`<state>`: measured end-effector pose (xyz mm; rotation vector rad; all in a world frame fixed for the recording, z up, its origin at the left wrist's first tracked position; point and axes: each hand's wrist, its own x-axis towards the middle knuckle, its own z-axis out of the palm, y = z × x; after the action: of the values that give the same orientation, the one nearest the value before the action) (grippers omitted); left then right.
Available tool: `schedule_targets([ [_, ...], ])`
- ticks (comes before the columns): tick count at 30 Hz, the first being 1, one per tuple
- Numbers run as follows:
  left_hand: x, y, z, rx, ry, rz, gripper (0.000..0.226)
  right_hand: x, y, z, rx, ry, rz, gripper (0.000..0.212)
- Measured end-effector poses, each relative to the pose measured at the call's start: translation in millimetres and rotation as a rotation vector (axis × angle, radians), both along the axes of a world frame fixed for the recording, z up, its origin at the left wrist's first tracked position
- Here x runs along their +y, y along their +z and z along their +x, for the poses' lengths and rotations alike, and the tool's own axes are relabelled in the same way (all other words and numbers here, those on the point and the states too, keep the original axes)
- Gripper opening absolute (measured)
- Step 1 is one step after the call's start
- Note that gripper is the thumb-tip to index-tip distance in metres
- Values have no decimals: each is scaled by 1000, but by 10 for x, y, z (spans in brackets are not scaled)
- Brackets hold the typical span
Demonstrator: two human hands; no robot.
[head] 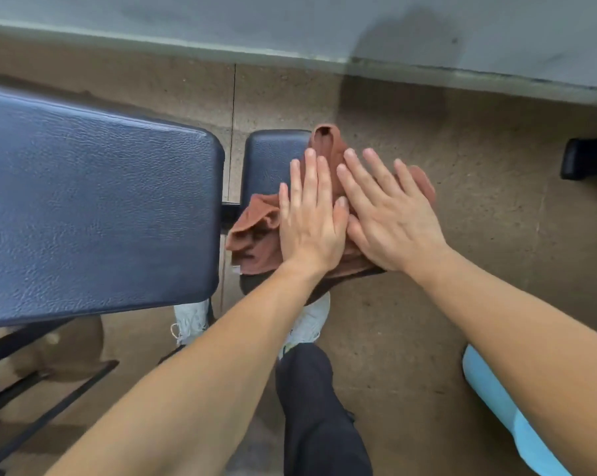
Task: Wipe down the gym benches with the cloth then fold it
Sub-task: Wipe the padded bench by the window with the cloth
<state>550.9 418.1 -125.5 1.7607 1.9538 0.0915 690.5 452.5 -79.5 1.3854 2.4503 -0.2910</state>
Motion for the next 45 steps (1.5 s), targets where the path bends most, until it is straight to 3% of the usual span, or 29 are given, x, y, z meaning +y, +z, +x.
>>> schedule_targets([
  [4,64,75,234,-20,41,65,64,-74,92,145,8,-114,11,63],
  [8,-829,16,39,-81,69,19,64,-669,70,60,-16,147,-33,64],
  [11,-1132,-82,-99,-107,226,-4,64,-718,-77,-192,-6,305,-80,65],
  [14,-899,-239,-352,-121,414,36,63,-362,-238,-550,10,414,-98,66],
  [19,-423,-487,-768,-306,669,43,69,342,-459,-1185,-9,389,-83,65],
  [25,-1212,-387,-479,-402,1070,115,49,-425,-508,-1329,51,518,-146,60],
  [28,-1449,-313,-382,-484,1232,25,46,-656,-483,-1306,45,618,-221,61],
  [32,-1154,-321,-409,-427,1369,-29,45,-396,-525,-1392,71,697,-206,55],
  [37,-779,-272,-610,-175,1167,-151,60,115,-642,-1624,26,827,-220,53],
  [42,-202,-307,-507,-26,1183,-128,53,803,-628,-1679,-9,920,-179,62],
  [45,310,-300,-366,8,1175,-111,40,1270,-569,-1542,23,863,-195,67],
])
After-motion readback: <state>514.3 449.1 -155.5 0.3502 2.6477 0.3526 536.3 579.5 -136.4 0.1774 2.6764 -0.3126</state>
